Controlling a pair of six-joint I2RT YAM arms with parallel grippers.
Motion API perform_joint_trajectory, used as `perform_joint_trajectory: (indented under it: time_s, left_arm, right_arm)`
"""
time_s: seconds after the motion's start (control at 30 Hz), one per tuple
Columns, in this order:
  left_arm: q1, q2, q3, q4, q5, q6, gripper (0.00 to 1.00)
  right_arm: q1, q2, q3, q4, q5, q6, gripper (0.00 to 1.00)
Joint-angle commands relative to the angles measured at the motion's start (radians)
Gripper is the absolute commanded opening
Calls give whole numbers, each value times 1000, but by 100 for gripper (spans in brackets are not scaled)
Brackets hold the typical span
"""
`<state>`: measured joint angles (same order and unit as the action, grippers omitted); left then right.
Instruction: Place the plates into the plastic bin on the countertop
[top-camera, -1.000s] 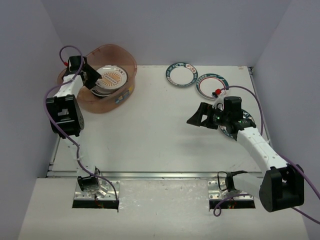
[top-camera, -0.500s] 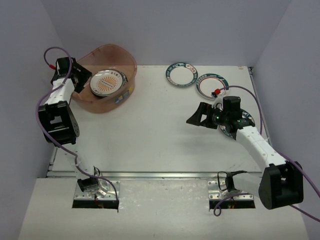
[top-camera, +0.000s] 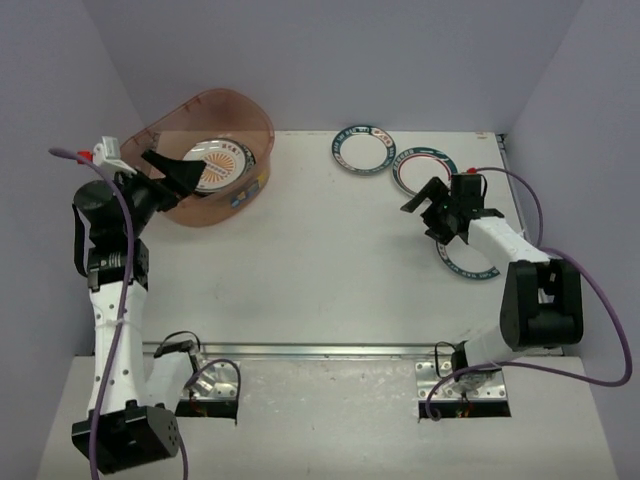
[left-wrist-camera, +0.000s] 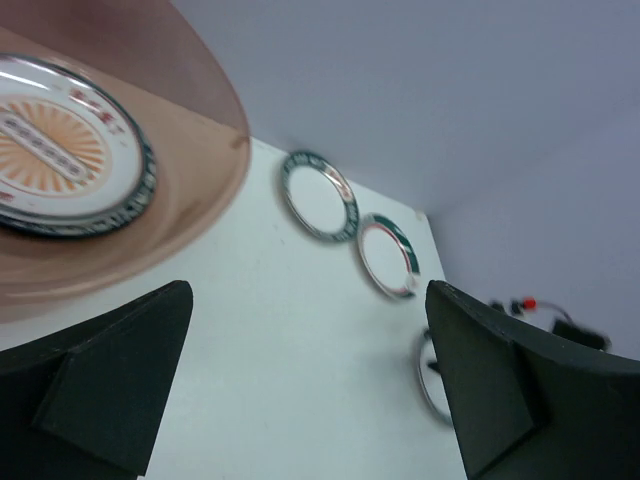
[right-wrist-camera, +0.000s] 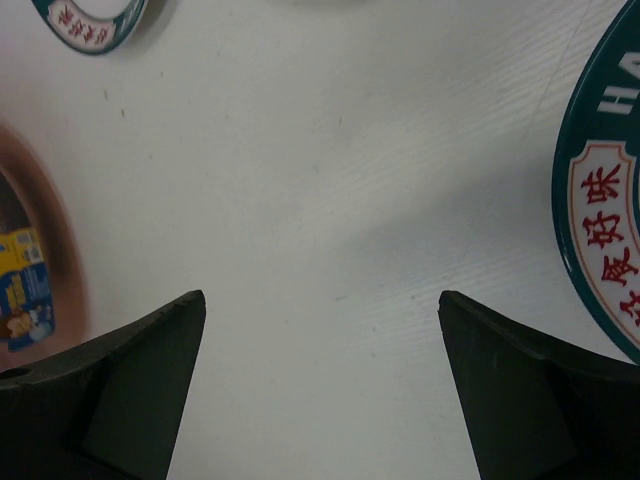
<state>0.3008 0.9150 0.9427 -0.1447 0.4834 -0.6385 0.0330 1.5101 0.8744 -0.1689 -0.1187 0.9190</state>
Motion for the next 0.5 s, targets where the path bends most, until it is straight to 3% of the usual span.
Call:
perform_joint_trajectory:
  time_s: [0.0,0.1,0.23,0.47]
  left_arm:
    - [-6,9,-149,40,249,52,100]
    - [-14,-5,-197,8,204,88,100]
    - [-35,-19,-214,-41,112,150,100]
    - [-59,-45,-236,-61,118,157,100]
  right_arm:
    - [-68,83,62,163,73,144,99]
    - [-101,169,172,148,123,93,99]
    - [-177,309,340,-20,178,51,99]
    - [-269,513,515,-12,102,-94,99]
